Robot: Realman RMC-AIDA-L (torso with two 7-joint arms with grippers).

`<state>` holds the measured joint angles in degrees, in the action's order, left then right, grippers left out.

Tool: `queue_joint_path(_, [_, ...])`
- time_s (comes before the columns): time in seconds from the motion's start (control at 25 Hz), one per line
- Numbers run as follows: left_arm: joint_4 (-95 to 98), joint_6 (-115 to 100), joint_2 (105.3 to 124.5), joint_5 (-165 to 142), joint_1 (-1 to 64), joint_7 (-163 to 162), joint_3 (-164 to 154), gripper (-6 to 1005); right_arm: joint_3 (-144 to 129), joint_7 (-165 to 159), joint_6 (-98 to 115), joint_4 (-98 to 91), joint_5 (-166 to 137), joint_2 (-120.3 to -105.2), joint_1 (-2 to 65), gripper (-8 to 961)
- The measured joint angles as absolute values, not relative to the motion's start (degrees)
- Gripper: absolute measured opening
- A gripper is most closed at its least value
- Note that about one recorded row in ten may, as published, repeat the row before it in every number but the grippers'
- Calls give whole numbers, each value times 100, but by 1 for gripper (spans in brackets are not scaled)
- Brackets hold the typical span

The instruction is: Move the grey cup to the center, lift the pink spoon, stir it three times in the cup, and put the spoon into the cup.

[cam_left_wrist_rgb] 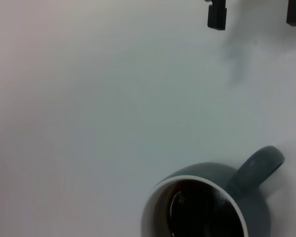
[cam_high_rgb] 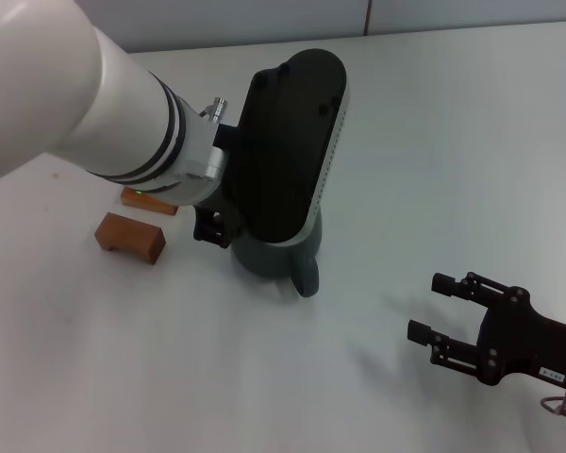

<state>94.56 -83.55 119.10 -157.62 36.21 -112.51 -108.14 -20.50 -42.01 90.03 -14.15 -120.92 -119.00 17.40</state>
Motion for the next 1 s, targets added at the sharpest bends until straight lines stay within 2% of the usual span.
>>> queue_joint_path(0.36, [9519,-8352,11902,-15695,3576,-11313,-10756,334,-2050,-4201,9010,-1425,-12093,-11900,1740,745])
queue_joint_path(0.56, [9807,-8237,11877,-13838,3361,-10916,-9676,461,-2033,-4201,9014,-1429,-12095,-11900,1740,745])
queue_joint_path(0.76, [9317,-8184,11855,-11045,3043,-10254,-8014,461,-2030,-4201,9027,-1451,-12086,-11896,1740,745])
queue_joint_path(1.0, [7275,-8248,11839,-7944,2525,-9308,-6610,460,-2024,-4219,9032,-1460,-12076,-11890,1771,745])
